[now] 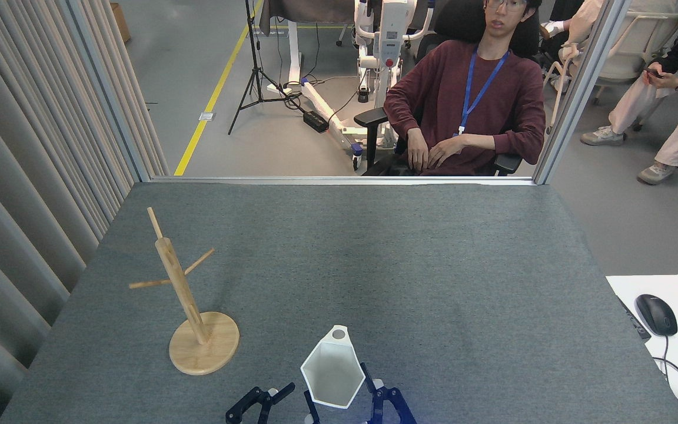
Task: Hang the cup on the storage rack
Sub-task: 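Lift the cup with the right gripper and move it toward the left gripper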
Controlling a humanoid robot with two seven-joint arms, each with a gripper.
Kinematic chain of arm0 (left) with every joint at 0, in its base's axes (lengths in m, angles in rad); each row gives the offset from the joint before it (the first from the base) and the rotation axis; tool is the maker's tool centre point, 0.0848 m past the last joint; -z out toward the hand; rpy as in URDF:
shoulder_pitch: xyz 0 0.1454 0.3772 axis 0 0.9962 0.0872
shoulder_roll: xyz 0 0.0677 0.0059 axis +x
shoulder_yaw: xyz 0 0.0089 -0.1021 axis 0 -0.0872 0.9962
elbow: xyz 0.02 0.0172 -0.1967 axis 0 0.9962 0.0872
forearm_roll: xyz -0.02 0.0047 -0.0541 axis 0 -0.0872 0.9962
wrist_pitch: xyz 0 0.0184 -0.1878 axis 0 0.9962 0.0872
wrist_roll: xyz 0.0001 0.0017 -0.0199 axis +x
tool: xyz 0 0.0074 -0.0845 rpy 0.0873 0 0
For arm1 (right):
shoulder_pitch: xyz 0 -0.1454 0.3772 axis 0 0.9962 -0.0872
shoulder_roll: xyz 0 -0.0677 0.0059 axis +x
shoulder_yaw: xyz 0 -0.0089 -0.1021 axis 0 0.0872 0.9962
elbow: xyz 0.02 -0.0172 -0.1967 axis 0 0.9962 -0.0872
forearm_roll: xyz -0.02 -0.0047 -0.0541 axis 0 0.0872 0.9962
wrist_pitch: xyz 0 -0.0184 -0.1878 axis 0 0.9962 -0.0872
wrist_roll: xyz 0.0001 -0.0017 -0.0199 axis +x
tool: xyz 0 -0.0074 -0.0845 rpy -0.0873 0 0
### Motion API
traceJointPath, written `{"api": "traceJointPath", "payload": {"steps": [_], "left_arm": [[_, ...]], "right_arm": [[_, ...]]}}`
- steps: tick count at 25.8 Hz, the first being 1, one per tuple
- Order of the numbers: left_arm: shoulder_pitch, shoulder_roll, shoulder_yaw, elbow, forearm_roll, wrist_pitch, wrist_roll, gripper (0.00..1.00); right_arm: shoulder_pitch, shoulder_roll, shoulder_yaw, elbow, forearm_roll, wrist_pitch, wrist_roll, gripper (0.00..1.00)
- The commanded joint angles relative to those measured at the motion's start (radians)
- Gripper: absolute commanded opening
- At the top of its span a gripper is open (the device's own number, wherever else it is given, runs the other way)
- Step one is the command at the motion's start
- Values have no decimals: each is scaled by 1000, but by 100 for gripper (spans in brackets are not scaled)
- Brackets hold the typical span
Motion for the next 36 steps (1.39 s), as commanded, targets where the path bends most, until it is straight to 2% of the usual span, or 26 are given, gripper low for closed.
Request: {"api": "traceJointPath", "payload": {"steps": [1,10,13,14,15,26,29,30,36], "left_arm": [[-11,1,9,-8,10,1,0,100],[-25,-1,42,-12,19,10,11,100],[-25,-1,42,-23,17,11,19,71],[-25,1,41,-26,17,11,23,64],[-25,-1,41,-26,17,11,28,63],[-27,2,42,-31,19,8,31,69],[-27,-1,44,-29,20,10,36,96],[-27,-1,44,-29,27,10,39,99],[-22,2,56,-31,56,8,45,99]], "right_arm": [[2,-1,26,27,4,19,-5,50],[19,-9,112,33,25,66,-7,50],[24,-14,112,35,25,66,-10,50],[24,-14,112,36,25,66,-14,50],[25,-14,112,36,25,66,-17,50],[33,-15,112,38,22,71,-22,50],[32,-15,110,38,22,71,-22,50],[33,-15,107,39,22,71,-22,50],[32,-15,101,41,19,70,-22,50]]}}
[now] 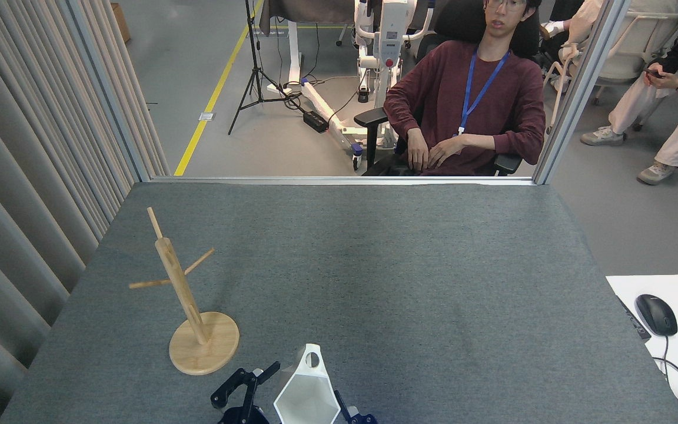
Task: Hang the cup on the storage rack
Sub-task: 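Lift the cup with the right gripper and move it toward the left gripper, then tilt the held cup with the right gripper, turning its opening sideways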
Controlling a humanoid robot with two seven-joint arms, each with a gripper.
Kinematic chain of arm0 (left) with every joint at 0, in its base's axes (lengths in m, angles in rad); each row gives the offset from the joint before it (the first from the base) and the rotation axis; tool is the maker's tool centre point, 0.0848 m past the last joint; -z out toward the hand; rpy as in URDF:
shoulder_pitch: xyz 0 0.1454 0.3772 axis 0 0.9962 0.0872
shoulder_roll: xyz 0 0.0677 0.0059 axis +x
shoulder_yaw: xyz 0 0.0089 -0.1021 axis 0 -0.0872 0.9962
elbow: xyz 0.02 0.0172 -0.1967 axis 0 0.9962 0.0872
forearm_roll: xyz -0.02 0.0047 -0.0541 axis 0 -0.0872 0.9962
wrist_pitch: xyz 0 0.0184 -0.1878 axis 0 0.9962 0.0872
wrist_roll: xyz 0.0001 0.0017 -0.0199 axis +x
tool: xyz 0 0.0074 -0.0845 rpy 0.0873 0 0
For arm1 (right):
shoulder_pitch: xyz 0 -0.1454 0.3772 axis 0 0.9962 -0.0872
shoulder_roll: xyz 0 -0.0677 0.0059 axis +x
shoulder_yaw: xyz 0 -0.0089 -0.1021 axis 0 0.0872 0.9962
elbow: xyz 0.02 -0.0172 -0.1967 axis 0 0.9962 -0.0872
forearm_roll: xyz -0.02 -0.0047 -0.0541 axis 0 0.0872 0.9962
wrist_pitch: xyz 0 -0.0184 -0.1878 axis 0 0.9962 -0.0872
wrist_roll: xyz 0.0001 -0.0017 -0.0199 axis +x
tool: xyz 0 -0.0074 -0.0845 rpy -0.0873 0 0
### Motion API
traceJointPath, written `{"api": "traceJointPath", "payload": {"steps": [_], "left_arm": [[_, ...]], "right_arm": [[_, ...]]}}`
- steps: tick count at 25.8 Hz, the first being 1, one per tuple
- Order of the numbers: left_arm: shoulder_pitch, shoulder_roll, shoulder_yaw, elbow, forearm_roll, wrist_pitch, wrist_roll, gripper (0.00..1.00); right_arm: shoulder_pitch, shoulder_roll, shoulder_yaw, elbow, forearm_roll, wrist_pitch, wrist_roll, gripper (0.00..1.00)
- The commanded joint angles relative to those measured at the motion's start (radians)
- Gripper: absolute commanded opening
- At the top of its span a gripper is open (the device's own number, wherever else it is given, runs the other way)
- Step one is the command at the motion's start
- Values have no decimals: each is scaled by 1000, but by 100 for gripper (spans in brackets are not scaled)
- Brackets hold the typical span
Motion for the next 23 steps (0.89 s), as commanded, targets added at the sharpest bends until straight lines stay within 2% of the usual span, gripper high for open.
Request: {"api": "traceJointPath", "payload": {"steps": [1,7,16,23], "left_arm": [[5,1,5,-3,9,2,58,99],[16,0,6,-19,13,10,66,99],[16,1,5,-10,-1,119,95,99],[16,1,3,10,-1,120,99,99]], "right_arm": [[0,2,-6,6,-2,6,3,50],[-4,3,-13,15,-5,6,3,50],[-4,0,-13,20,-7,19,5,50],[-10,9,-56,7,-7,39,5,47]]}}
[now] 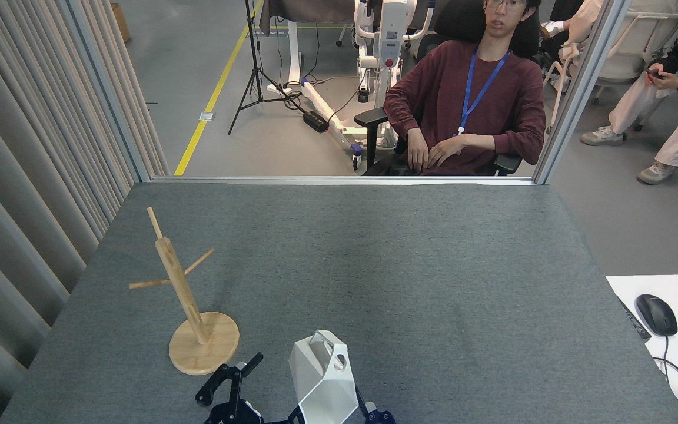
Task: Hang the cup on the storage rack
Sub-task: 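Tilt the held cup with the right gripper, turning its opening sideways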
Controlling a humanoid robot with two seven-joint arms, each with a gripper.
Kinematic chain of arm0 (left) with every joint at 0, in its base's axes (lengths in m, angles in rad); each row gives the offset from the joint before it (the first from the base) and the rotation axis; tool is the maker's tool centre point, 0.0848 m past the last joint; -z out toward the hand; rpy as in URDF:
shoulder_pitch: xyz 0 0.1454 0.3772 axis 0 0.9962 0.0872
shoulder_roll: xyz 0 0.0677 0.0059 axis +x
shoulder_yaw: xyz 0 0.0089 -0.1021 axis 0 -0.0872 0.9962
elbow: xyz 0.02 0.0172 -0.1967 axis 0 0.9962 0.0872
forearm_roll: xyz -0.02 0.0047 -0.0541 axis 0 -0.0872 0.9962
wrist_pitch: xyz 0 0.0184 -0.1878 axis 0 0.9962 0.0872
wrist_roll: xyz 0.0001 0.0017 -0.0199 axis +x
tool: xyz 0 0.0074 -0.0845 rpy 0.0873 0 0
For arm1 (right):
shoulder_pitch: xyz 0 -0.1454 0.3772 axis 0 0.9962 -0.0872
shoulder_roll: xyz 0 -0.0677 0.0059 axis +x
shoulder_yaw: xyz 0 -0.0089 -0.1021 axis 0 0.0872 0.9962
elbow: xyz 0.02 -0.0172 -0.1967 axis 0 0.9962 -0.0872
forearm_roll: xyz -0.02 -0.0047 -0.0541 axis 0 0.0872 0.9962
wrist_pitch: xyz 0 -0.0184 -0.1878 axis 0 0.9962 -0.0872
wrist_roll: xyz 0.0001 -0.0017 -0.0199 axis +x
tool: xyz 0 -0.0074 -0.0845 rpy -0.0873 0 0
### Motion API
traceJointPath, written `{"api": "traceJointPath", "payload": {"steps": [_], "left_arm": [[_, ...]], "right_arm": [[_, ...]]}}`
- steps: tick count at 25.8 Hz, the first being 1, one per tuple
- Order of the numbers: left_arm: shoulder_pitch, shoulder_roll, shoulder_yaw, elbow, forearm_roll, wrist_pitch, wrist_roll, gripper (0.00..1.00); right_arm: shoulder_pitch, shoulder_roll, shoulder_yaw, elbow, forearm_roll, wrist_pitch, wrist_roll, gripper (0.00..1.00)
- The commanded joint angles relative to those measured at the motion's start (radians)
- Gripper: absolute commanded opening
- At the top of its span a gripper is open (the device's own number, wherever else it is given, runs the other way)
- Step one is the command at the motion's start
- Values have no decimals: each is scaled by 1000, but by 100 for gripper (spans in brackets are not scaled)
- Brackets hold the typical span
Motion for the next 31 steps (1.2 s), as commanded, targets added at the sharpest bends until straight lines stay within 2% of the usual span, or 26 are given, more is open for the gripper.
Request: {"api": "traceJointPath", "payload": {"steps": [1,8,14,16,18,20,21,27,31], "left_arm": [[-1,-3,-1,16,-1,0,19,99],[-5,-9,-2,69,-4,14,50,99],[-18,-22,-12,122,-127,207,134,99],[-18,-26,-12,122,-165,225,142,99],[-24,-28,-13,122,-179,227,143,99],[-27,-26,-13,122,-179,227,143,99],[-30,-25,-13,122,-179,227,142,99],[-36,-20,-13,116,-205,227,143,99],[-45,-18,-12,109,-248,227,149,99]], "right_arm": [[-10,9,-10,-8,0,6,-13,46],[-39,26,-10,-32,0,6,-7,46],[-61,38,-11,-43,-14,64,51,46],[-76,43,-10,-57,-1,53,126,46],[-97,44,-2,-63,51,43,178,46],[-108,44,-4,-66,109,-14,206,46],[-113,44,-4,-66,118,-45,221,47],[-120,37,-10,-95,124,-189,335,45],[-123,40,-33,-120,115,-296,390,40]]}}
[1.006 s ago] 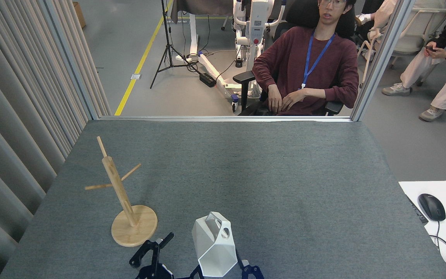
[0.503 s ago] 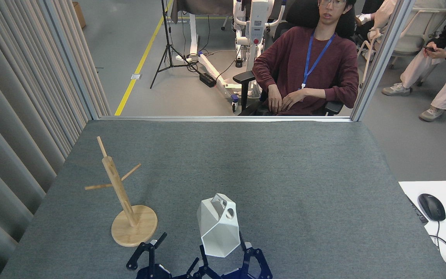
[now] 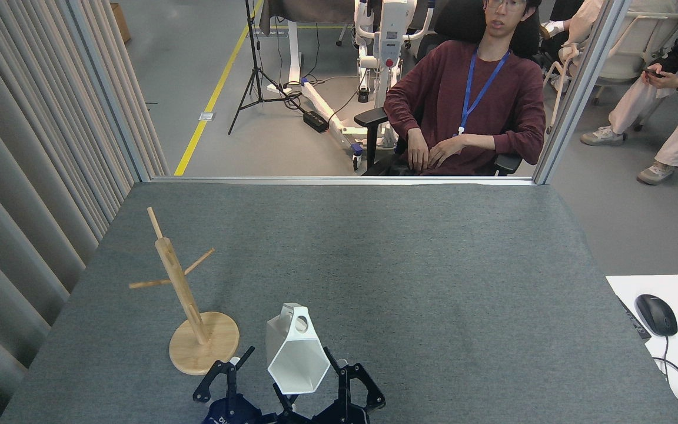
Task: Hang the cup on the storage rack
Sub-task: 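Tilt the held cup with the right gripper, turning its opening sideways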
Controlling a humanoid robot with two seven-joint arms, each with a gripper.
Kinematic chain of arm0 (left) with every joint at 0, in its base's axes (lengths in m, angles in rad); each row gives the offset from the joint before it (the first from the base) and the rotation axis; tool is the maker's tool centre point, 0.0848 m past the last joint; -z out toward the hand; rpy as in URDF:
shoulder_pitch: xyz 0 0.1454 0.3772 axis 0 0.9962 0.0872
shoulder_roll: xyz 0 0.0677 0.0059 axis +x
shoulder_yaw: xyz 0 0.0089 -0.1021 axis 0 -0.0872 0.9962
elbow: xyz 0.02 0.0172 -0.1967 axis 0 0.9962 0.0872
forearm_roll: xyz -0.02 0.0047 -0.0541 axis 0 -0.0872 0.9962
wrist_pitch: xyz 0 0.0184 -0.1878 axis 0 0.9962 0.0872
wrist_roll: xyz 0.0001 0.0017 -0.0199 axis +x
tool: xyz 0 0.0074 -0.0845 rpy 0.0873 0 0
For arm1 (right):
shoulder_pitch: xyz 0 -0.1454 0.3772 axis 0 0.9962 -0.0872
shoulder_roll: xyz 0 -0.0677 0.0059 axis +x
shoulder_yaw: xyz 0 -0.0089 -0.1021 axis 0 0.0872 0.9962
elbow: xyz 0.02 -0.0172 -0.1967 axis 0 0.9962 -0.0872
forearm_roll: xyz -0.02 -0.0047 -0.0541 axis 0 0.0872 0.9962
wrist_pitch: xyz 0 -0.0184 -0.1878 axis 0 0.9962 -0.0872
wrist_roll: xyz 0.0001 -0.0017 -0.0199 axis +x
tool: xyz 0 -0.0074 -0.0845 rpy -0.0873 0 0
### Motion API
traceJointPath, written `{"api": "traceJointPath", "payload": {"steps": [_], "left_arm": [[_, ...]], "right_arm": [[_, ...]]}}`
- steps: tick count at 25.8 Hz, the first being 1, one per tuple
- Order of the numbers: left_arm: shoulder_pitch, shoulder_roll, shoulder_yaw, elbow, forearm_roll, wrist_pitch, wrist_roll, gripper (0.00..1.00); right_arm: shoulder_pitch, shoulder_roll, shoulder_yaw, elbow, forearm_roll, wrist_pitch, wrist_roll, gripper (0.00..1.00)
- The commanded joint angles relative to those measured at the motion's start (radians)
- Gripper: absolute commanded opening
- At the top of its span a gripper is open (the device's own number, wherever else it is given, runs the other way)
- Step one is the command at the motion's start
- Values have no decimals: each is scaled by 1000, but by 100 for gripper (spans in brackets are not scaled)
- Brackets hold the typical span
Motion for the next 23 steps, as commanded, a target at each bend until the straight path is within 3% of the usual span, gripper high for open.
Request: {"api": "traceJointPath", "payload": {"steps": [1,5,6,23], "left_arm": [[-8,1,1,-3,-30,5,9,99],[-8,1,1,-5,-55,31,10,99],[-7,1,1,-5,-55,34,10,99],[-5,-1,1,0,-87,57,26,99]], "right_arm": [[-2,9,-30,-30,-14,-111,88,39],[-10,9,-53,-59,-201,-170,281,34],[-16,4,-53,-60,-218,-170,295,33],[-16,23,-39,-96,-227,-183,326,31]]}}
